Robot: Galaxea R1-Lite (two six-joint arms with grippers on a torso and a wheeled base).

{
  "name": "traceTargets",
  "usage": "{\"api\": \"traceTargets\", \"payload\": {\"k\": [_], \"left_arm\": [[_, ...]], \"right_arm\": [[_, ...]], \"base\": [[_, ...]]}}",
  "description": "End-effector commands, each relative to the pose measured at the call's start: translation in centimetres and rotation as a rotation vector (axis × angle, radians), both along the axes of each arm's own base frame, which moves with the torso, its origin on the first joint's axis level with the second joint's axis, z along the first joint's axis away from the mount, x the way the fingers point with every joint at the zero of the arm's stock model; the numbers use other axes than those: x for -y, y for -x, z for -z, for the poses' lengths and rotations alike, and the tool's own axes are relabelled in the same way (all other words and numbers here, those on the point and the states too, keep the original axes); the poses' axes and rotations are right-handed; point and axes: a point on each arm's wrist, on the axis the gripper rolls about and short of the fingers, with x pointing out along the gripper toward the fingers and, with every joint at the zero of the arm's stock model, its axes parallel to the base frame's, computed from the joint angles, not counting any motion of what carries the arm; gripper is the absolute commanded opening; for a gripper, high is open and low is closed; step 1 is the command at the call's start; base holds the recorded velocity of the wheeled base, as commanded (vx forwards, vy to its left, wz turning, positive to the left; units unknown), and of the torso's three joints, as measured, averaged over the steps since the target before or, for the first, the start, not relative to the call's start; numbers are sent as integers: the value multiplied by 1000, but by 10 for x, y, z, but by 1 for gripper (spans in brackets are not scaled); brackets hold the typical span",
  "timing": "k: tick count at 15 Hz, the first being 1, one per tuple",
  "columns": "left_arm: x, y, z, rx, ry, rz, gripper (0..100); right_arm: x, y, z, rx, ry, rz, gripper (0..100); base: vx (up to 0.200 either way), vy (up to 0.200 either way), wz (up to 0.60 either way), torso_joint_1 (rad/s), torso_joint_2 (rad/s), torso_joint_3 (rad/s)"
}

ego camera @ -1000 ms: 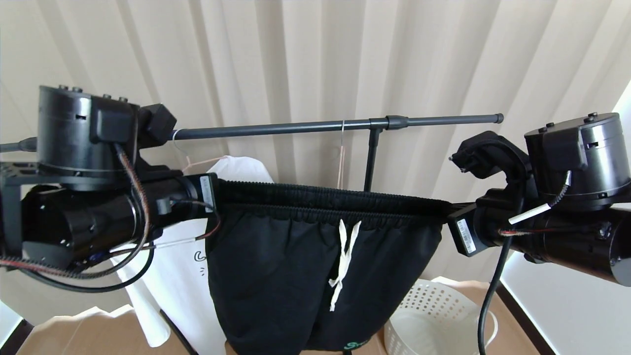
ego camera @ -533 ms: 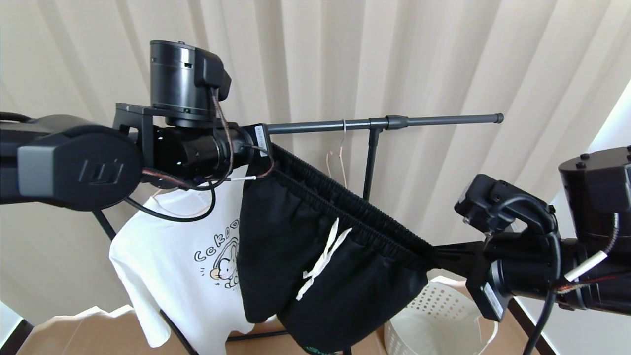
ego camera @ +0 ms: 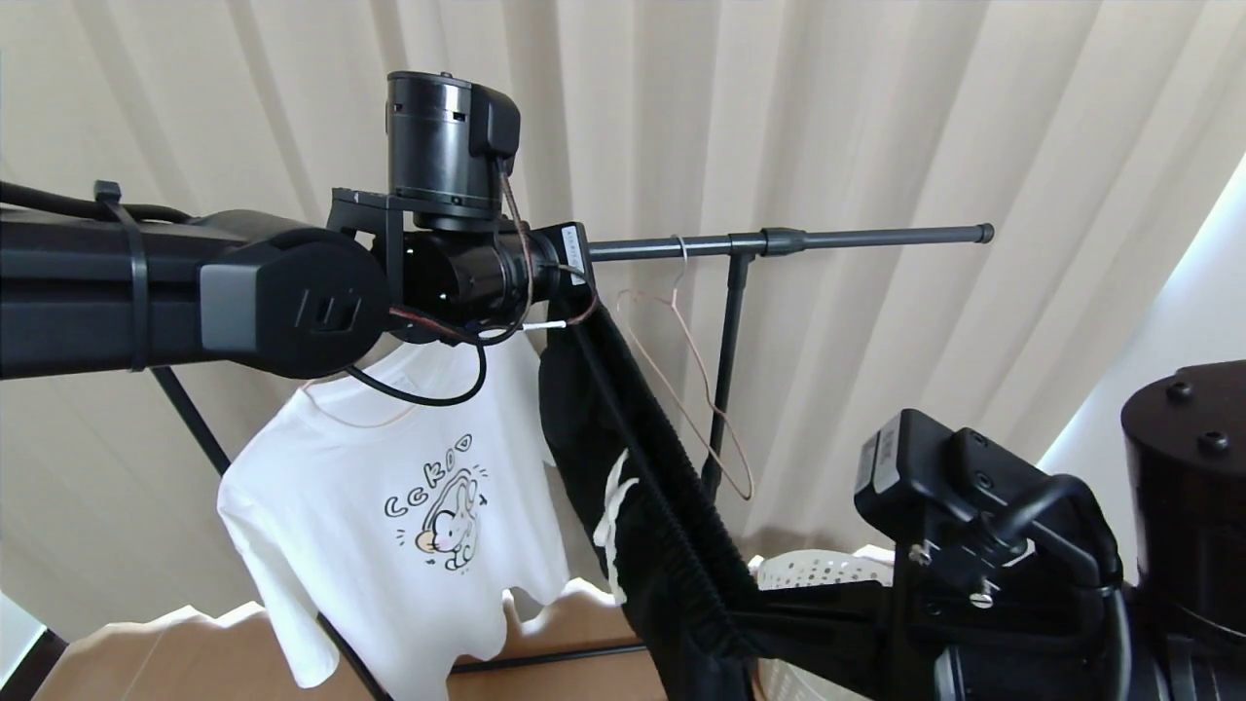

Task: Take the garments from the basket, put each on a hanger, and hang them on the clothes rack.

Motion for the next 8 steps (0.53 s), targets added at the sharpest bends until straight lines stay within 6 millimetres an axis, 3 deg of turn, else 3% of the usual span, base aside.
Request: {"api": "traceTargets", "payload": {"k": [1,4,8], "left_arm": [[2,-1,1,-2,-1,3,0],[5,-1,2,5,15,39,0],[7,-1,2,5,16,44,0]], "right_arm": [[-22,3,13,-52,-5,-32,0],[-42,0,9,-121,-119,3,0],[-46,-2,1,-141,-243,30,0]], "base": [[0,0,0,0,0,0],[0,0,0,0,0,0],[0,0,0,0,0,0]]}}
